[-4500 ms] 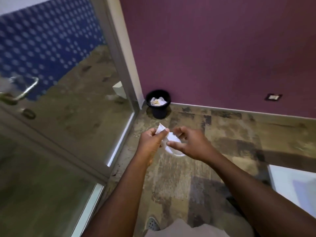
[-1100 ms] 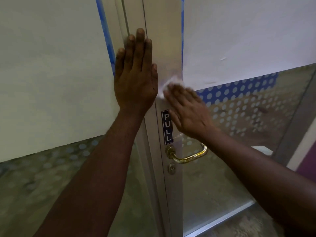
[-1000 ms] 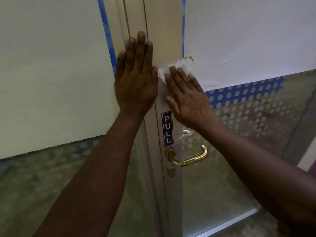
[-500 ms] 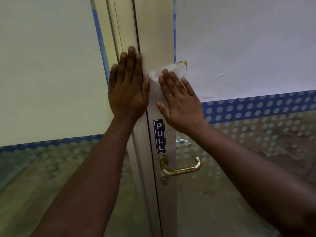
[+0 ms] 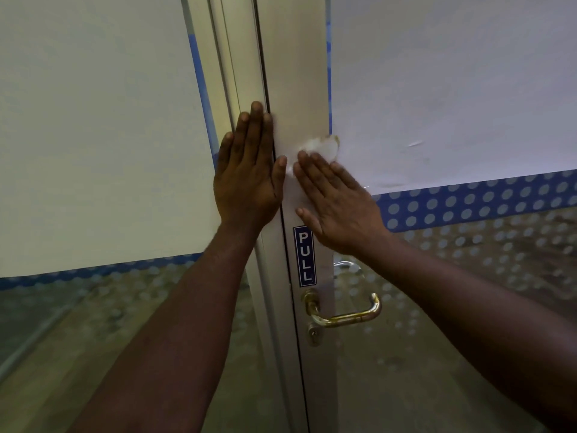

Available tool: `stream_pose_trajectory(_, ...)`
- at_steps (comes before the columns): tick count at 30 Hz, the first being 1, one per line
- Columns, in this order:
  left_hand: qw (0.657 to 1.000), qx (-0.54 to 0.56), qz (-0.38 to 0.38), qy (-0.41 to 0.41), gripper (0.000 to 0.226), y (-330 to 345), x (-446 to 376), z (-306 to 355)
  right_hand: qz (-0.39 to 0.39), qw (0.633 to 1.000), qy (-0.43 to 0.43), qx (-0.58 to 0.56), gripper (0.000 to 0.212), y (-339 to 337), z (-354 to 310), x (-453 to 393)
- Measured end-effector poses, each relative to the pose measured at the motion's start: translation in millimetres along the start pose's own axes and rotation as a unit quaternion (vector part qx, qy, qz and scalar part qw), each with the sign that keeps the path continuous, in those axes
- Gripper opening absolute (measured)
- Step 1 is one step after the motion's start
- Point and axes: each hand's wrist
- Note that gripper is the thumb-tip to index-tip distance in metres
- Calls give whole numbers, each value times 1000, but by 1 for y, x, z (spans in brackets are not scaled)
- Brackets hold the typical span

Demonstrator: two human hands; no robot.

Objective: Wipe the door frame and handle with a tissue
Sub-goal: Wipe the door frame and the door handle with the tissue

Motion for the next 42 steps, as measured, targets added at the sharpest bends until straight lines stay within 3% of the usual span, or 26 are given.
stream_pose_trajectory(4, 1000, -4, -1, -1, 59, 0, 1, 0, -75, 994, -78, 14, 70, 7, 2, 40)
stream_pose_trajectory(11, 1000, -4, 3, -6, 60, 0, 0, 2, 26, 996, 74, -33, 71, -4, -12, -4)
stream_pose_trajectory(17, 1000, -1, 5, -5, 60, 2, 2, 0, -63, 996, -68, -2, 72, 11, -15, 42)
stream_pose_trajectory(23, 1000, -3, 8, -10, 62, 4, 2, 1, 46, 996, 69, -20, 74, -1, 3, -6)
stream_pose_trajectory(30, 999, -24, 25, 1, 63, 6, 0, 0, -15, 1000, -18, 4, 75, 10, -5, 23)
stream_pose_trajectory(36, 999, -31, 32, -10, 64, 9, 1, 1, 47, 990, 119, -62, 75, -4, -22, -6)
stream_pose_trajectory(42, 999, -22, 27, -8, 64, 7, 2, 0, -68, 996, -48, -14, 75, 12, -18, 48)
Point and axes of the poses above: each hand's wrist, its own x-axis away from the middle knuckle, its own y-axis out of the palm, z = x × y, and after that the axes turned 2 degrees about -x, right-handed
